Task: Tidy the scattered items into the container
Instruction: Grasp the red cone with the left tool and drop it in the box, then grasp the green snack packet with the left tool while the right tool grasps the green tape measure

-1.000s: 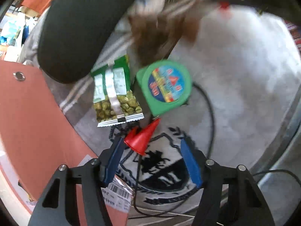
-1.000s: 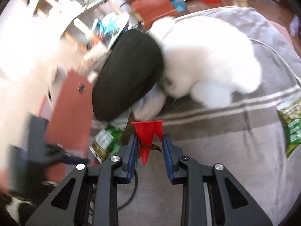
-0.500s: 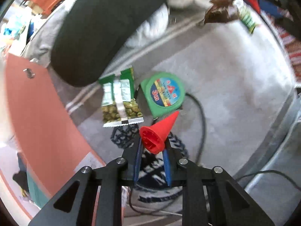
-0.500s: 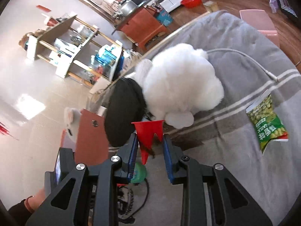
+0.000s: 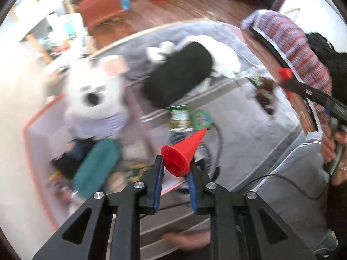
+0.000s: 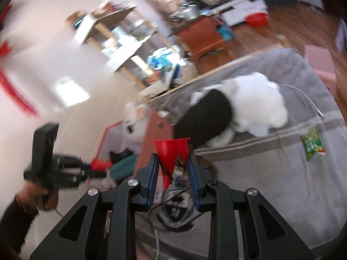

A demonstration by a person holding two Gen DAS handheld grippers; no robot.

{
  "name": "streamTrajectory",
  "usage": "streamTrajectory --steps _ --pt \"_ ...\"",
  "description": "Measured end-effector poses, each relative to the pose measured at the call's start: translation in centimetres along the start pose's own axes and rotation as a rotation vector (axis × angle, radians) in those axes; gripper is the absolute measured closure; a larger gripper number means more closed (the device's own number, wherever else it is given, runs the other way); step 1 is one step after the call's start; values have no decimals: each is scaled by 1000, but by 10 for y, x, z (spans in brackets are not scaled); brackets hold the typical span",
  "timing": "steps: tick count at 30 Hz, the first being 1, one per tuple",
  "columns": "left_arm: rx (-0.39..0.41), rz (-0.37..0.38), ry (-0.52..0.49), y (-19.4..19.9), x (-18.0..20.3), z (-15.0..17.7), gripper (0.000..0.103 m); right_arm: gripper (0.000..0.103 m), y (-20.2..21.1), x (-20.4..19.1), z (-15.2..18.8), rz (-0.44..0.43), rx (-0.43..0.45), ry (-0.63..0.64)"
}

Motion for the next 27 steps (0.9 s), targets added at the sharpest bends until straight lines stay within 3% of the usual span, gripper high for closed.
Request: streamTrajectory --steps 6,7,8,9,10,11,12,13,16,19,24,27 --pt "78 -129 149 44 -95 22 85 78 -16 -134 -2 -81 -22 221" --pt "97 -156 192 51 -111 23 81 77 -25 -160 -2 -96 -24 262" --pt "110 -163 229 55 -123 25 62 77 -33 -176 -2 -92 -22 290" --pt "128 -161 272 60 -135 27 46 68 -45 -196 -3 -62 -18 329" --pt "143 -161 297 63 -143 29 18 37 -54 -208 -3 -37 -22 357" --pt "168 -162 314 69 -149 31 11 22 -58 -213 -2 -17 -25 372" --pt "186 -157 317 73 -152 33 11 14 -61 -220 -4 26 -1 395" --pt "192 -151 310 75 -153 34 11 14 -60 -222 -5 41 15 408" --pt "192 -160 273 73 -144 35 11 15 -58 -216 -5 44 13 413" --pt "175 -155 199 61 -117 24 11 16 -48 -182 -8 75 13 367" --pt "124 -121 0 20 -28 -8 11 23 -29 -104 -4 110 7 258" --pt "65 -79 -76 -24 26 -27 11 23 -41 -56 20 129 -72 272"
Point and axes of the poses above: each gripper's, at about its wrist camera, not at the fingertips, and y roughly against the way its jaws point, x to its right, z to its underside, the point moved 10 cm from there along -y, roughly the way its jaws point
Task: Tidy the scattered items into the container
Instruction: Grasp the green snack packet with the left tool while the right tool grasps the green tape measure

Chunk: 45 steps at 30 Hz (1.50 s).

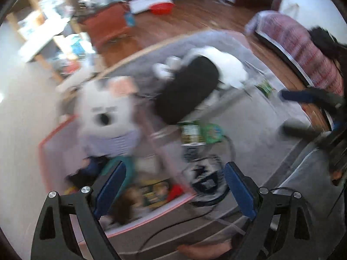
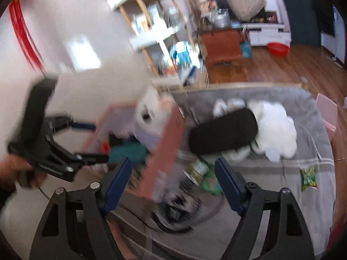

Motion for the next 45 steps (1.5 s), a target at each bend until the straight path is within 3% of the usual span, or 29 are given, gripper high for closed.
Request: streamTrajectory --steps 2,4,7,11,15,18,20,22,24,25,33,34,35,37,45 --pt "-59 -3 52 -35 18 -15 11 23 -25 25 30 69 -69 55" --pt "-129 40 157 -73 29 -25 11 23 -58 51 58 118 -132 60" --pt "-208 75 250 -125 35 -38 11 24 -102 73 88 75 -177 -51" --pt "-309 -19 216 -184 31 -38 11 24 -153 82 109 126 -238 -13" --pt "-377 -17 250 -219 23 -31 11 24 -179 98 102 174 -217 -32" --pt "-431 -40 238 -240 21 -17 12 24 -198 102 107 113 -230 -72" --pt "-440 -35 221 -246 25 -13 12 32 -204 106 115 110 -243 -63" --pt "-400 6 240 -246 31 -19 16 37 -200 107 116 128 -254 -18" --pt "-375 10 237 -242 35 -25 46 40 -192 112 116 123 -258 -60" --pt "-375 8 229 -241 38 -26 68 40 -186 116 117 122 -258 -82" --pt "-320 52 191 -210 61 -12 76 41 -156 127 132 158 -286 -109" --pt "-305 52 196 -203 61 -11 76 70 -151 126 134 161 -286 -111" --pt "-286 54 202 -192 61 -9 76 73 -146 128 135 179 -282 -108" --pt "-248 45 201 -170 60 -7 77 78 -132 123 132 131 -268 -164" --pt "-63 -42 169 -81 33 -9 77 81 -94 113 157 175 -260 -189"
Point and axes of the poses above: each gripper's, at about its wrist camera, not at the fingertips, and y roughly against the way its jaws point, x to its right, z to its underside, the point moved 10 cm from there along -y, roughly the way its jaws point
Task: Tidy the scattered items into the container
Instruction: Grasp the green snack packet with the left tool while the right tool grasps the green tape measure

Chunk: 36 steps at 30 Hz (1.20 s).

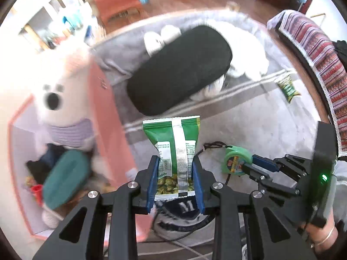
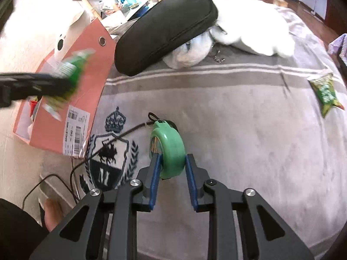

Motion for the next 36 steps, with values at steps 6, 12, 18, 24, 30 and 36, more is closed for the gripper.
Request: streamTrajectory --steps 6,12,18,24,30,36 --pt "176 -44 -1 74 -26 20 77 83 20 -5 4 11 37 -10" --pt "286 -132 12 122 -75 42 77 83 43 -11 4 -31 88 -64" --pt "301 -202 54 125 -127 66 77 84 64 -19 7 -51 122 -84" --pt "254 -115 211 94 -179 92 38 84 84 -42 9 -66 149 -55" --pt "251 8 300 69 -187 118 21 84 97 -86 6 -105 157 4" --pt "256 60 373 56 -181 134 20 84 141 -186 -54 -205 269 166"
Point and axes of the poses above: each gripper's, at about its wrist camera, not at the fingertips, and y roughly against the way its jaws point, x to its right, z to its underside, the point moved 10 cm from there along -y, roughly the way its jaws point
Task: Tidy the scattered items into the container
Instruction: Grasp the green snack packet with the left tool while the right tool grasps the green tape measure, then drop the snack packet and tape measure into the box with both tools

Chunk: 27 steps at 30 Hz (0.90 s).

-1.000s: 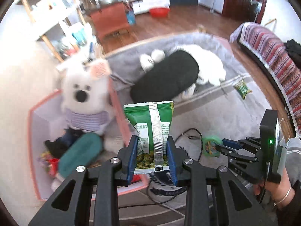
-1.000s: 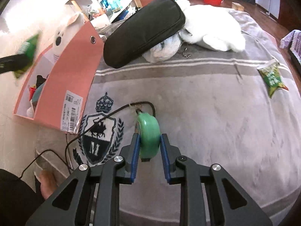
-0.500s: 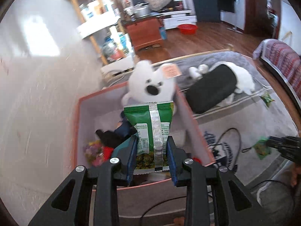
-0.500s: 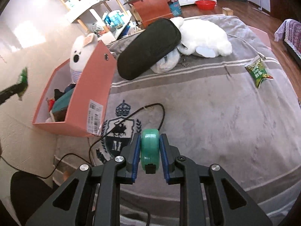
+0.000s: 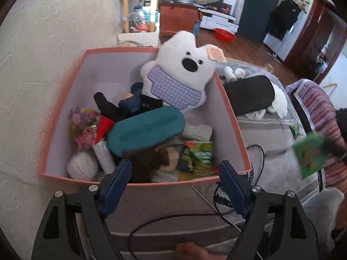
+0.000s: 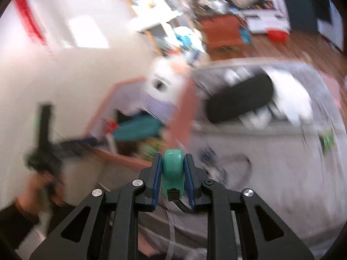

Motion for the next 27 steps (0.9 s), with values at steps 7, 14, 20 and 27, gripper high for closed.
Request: streamTrajectory --steps 7,14,20,27 --pt "93 -49 31 21 -11 -3 20 29 30 -87 -97 -28 262 107" --pt "124 -87 28 26 -15 -7 20 29 39 -40 -82 67 243 105" --pt "115 -127 -55 24 -1 -8 20 29 36 112 -19 272 124 -48" --pt "122 -182 -273 22 40 -7 20 28 44 300 78 414 33 -465"
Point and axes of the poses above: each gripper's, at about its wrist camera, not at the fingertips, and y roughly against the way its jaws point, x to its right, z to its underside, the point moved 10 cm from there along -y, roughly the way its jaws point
